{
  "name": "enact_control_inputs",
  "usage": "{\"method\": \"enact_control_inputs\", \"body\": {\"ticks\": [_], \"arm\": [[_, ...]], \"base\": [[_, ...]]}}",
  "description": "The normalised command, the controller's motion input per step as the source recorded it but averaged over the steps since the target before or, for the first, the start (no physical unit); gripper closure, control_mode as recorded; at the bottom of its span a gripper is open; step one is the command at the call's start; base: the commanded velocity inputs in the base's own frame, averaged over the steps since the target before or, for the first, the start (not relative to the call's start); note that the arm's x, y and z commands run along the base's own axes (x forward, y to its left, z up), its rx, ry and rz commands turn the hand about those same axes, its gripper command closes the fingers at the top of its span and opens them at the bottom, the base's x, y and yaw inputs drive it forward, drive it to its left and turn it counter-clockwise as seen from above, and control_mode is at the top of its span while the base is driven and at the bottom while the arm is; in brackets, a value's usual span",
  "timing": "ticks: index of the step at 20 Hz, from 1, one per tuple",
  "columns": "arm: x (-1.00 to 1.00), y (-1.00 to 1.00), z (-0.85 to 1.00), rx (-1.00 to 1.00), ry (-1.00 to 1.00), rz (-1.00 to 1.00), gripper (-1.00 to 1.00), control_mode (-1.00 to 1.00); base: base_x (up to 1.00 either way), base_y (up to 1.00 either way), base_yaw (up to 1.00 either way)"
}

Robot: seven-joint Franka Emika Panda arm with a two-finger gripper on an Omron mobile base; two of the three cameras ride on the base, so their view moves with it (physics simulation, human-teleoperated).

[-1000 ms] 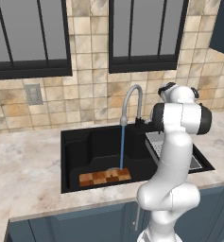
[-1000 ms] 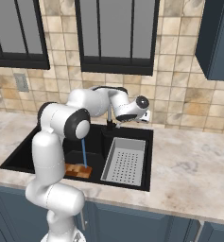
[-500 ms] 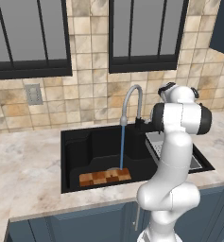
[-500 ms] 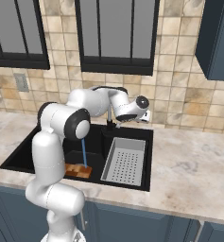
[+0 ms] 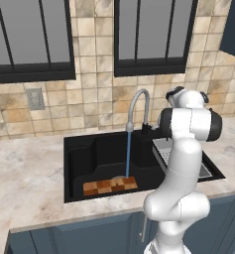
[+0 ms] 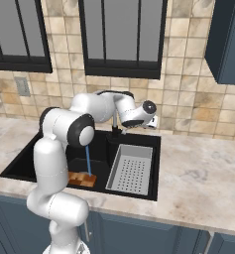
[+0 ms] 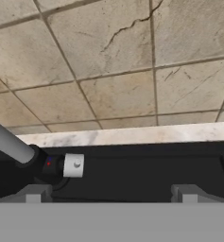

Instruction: Turn on the sink faucet with hot water and rinse the cutting board for ten seconds, then turn off the faucet. Push the cutting board to reach the water if necessary.

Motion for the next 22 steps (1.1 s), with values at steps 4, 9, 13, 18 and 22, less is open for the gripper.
{"method": "enact_control_inputs", "body": {"ticks": [4,9,13,18,22], "arm": [[0.00,0.00,0.00,0.00,0.00,0.00,-1.00,-1.00],[0.00,0.00,0.00,0.00,0.00,0.00,-1.00,-1.00],[0.00,0.00,0.00,0.00,0.00,0.00,-1.00,-1.00],[0.00,0.00,-0.06,0.00,0.00,0.00,-1.00,-1.00],[0.00,0.00,-0.25,0.00,0.00,0.00,-1.00,-1.00]], "base": [[0.00,0.00,0.00],[0.00,0.00,0.00],[0.00,0.00,0.00],[0.00,0.00,0.00],[0.00,0.00,0.00]]}}
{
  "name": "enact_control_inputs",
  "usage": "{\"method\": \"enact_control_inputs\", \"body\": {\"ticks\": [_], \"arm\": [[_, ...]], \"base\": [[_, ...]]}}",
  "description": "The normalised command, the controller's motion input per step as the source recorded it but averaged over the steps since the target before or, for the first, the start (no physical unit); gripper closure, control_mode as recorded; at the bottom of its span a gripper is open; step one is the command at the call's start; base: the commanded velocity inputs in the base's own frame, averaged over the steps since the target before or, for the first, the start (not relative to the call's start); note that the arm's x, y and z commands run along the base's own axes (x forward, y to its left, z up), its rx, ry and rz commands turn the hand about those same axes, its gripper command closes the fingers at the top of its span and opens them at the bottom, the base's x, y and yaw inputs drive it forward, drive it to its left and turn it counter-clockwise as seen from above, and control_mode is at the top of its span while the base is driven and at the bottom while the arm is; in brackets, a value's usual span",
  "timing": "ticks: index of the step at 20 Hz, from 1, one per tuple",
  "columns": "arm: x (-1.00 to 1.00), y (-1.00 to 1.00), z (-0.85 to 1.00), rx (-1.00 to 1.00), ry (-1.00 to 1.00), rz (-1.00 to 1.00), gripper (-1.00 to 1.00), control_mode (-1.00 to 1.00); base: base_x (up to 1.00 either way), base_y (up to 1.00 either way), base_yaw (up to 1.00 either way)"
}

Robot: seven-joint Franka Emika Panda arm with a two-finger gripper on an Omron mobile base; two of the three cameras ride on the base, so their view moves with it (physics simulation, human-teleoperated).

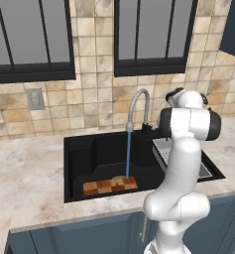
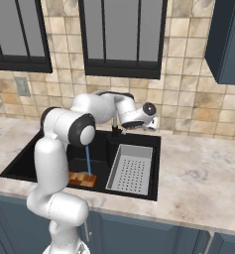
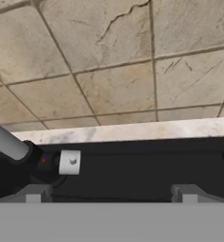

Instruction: Turn on the sink faucet with hot water and rinse the cutting board for ten seconds, then turn off the faucet. Push the cutting board to reach the water if necessary.

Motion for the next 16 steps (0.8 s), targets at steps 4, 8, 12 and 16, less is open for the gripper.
{"method": "enact_control_inputs", "body": {"ticks": [4,8,12,16], "arm": [[0.00,0.00,-0.29,0.00,0.00,0.00,-1.00,-1.00],[0.00,0.00,-0.27,0.00,0.00,0.00,-1.00,-1.00],[0.00,0.00,-0.22,0.00,0.00,0.00,-1.00,-1.00],[0.00,0.00,-0.14,0.00,0.00,0.00,-1.00,-1.00]], "base": [[0.00,0.00,0.00],[0.00,0.00,0.00],[0.00,0.00,0.00],[0.00,0.00,0.00]]}}
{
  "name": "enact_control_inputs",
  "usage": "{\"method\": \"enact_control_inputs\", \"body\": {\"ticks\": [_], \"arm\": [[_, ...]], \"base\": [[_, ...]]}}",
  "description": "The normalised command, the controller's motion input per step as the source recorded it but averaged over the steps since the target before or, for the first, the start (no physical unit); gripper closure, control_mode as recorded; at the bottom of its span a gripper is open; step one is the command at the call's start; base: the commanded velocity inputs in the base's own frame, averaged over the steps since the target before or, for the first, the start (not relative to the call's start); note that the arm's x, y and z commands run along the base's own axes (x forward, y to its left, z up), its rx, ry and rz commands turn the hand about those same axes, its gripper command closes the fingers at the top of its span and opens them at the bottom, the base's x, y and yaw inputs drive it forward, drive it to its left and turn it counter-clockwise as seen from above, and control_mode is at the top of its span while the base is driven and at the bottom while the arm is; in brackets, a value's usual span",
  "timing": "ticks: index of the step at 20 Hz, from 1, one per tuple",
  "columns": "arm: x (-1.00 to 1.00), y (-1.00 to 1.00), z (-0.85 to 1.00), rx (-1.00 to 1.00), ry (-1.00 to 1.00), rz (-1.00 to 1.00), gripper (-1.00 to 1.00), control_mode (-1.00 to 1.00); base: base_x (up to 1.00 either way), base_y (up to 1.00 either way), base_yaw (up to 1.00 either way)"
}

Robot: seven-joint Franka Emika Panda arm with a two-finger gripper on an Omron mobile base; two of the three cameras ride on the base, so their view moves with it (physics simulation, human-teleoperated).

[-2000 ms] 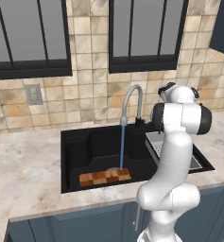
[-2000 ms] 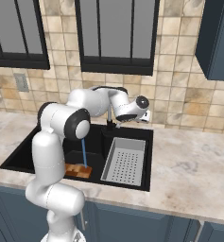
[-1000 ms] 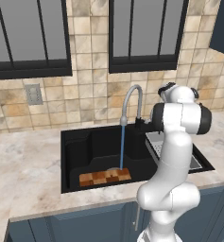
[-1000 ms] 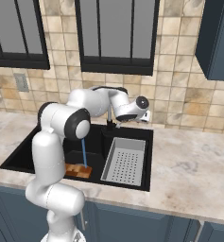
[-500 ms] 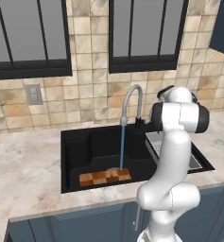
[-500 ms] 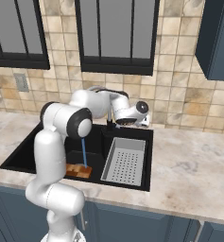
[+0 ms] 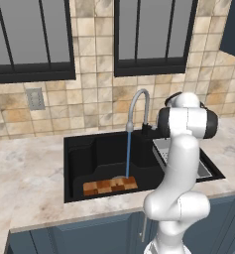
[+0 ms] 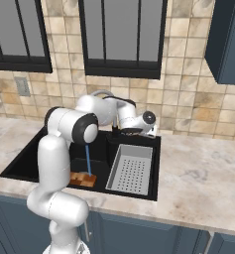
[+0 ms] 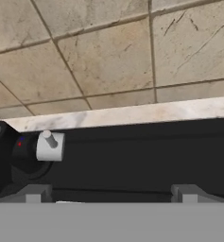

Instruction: Turn on the sink faucet with hot water and rinse the cutting board for ten seconds, then turn off the faucet. Push the cutting board to reach the water if necessary.

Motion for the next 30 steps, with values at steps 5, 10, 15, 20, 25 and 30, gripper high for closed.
{"method": "enact_control_inputs", "body": {"ticks": [5,10,15,20,25,30], "arm": [[0.00,0.00,0.00,0.00,0.00,0.00,-1.00,-1.00],[0.05,0.00,0.00,0.00,0.00,0.00,-1.00,-1.00],[0.18,0.00,0.00,0.00,0.00,0.00,-1.00,-1.00],[0.29,0.00,0.00,0.00,0.00,0.00,-1.00,-1.00],[0.19,0.00,0.00,0.00,0.00,0.00,-1.00,-1.00],[0.04,-0.02,0.00,0.00,0.00,0.00,-1.00,-1.00]], "base": [[0.00,0.00,0.00],[0.00,0.00,0.00],[0.00,0.00,0.00],[0.00,0.00,0.00],[0.00,0.00,0.00],[0.00,0.00,0.00]]}}
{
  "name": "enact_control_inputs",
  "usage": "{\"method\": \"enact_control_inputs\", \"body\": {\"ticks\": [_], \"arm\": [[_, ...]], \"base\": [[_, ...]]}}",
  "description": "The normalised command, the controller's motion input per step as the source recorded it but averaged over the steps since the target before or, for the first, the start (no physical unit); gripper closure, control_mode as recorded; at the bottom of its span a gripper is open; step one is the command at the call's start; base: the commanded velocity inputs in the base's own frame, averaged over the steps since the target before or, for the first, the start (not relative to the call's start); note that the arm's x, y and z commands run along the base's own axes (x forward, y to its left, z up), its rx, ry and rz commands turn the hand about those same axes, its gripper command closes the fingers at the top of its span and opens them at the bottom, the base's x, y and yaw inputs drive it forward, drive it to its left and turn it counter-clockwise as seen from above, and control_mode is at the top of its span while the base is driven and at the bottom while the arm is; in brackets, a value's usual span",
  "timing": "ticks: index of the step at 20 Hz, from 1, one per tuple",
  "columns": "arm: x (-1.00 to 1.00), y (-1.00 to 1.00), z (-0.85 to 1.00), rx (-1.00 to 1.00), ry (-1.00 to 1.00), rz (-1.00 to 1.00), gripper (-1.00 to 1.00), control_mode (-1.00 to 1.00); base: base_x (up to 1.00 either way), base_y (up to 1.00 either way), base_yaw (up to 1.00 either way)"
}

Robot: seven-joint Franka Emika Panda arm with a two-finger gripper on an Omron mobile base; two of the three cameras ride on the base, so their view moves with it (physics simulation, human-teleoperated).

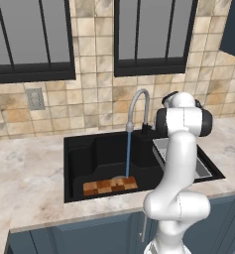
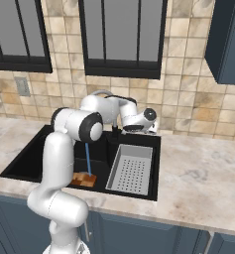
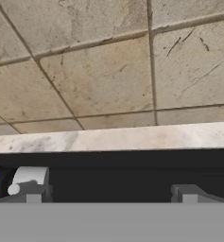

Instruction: Turn on the sink faucet with hot water and rinse the cutting board for ten seconds, then turn off the faucet. Push the cutting board to reach the water if necessary.

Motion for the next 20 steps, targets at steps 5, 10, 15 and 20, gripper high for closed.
{"method": "enact_control_inputs", "body": {"ticks": [5,10,15,20], "arm": [[0.00,-0.02,0.00,0.00,0.00,0.00,-1.00,-1.00],[0.00,0.00,-0.03,0.00,0.00,0.00,-1.00,-1.00],[0.07,0.00,-0.03,0.00,0.00,0.00,-1.00,-1.00],[0.09,0.00,-0.03,0.00,0.00,0.00,-1.00,-1.00]], "base": [[0.00,0.00,0.00],[0.00,0.00,0.00],[0.00,0.00,0.00],[0.00,0.00,0.00]]}}
